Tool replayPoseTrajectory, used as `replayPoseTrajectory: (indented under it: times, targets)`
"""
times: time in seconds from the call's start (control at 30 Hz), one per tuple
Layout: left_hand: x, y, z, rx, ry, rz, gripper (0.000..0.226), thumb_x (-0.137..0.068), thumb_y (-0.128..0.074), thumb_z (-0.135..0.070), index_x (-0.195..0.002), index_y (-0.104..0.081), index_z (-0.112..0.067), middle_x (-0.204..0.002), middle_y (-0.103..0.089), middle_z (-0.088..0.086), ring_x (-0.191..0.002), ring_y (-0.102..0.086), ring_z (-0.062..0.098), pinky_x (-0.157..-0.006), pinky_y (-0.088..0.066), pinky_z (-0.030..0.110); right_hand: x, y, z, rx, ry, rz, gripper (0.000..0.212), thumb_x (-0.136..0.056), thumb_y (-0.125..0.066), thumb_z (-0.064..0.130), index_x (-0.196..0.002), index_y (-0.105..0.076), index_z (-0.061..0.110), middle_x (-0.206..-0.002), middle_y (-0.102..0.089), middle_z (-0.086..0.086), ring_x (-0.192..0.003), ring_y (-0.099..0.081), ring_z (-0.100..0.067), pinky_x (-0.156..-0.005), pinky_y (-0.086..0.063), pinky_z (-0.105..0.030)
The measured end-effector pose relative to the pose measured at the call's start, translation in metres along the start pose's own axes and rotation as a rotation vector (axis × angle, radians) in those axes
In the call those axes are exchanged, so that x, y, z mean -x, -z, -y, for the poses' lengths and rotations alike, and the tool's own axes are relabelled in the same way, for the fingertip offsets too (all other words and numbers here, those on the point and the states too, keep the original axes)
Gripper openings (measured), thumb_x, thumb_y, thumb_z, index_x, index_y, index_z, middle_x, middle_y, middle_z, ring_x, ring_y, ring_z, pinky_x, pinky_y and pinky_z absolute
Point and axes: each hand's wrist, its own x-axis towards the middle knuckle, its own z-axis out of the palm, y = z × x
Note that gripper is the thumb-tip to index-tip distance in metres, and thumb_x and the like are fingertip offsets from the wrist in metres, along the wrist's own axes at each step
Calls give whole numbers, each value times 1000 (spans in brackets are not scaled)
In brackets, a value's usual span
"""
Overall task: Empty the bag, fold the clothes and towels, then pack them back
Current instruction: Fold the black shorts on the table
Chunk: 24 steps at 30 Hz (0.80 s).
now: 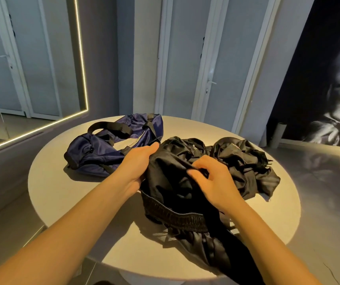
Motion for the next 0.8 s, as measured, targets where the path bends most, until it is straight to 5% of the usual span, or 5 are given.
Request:
replayPoseTrajectory:
  times: [0.2, 0.37, 0.43, 0.6, 0.8]
  targets:
    - [4, 13, -11, -307, -298, 71, 43, -101, -58, -44, -67, -48, -20, -65, -48, -5, -63, -45, 13, -68, -34, 36, -21, 40, 35, -793, -361, 51, 44, -106, -50, 32, -70, -62, 9, -68, -62, -5, -61, -58, -13, -63, -48, -27]
    - [5, 9, -7, -447, -671, -266, 17, -96, -68, -32, -90, -61, -17, -89, -63, -1, -78, -57, 8, -74, -45, 24, -46, 19, 32, -999, -738, -76, 33, -104, -57, 31, -106, -71, 2, -98, -77, -12, -98, -71, -31, -89, -58, -43]
    - [22, 6, 6, -485, -813, -146, 16, -94, -71, -30, -87, -61, -21, -85, -62, -5, -77, -58, 9, -70, -47, 21, -50, 13, 25, -1012, -829, -110, 33, -102, -60, 30, -115, -68, 2, -103, -77, -11, -99, -72, -32, -91, -58, -46]
    - [32, 4, 58, -1051, -819, 61, 46, -79, -65, -72, -100, -62, -31, -94, -57, -16, -87, -56, 6, -76, -46, 29, -51, 12, 23, -1079, -885, -77, 38, -99, -64, 32, -124, -64, 4, -108, -77, -12, -102, -72, -34, -97, -55, -52]
    - [26, 13, 35, -606, -616, 209, 20, -95, -72, -29, -84, -67, -13, -79, -62, 5, -75, -59, 18, -73, -46, 33, -45, 35, 27, -1100, -828, -46, 22, -99, -64, 26, -105, -68, 5, -83, -77, -9, -81, -73, -27, -72, -60, -37]
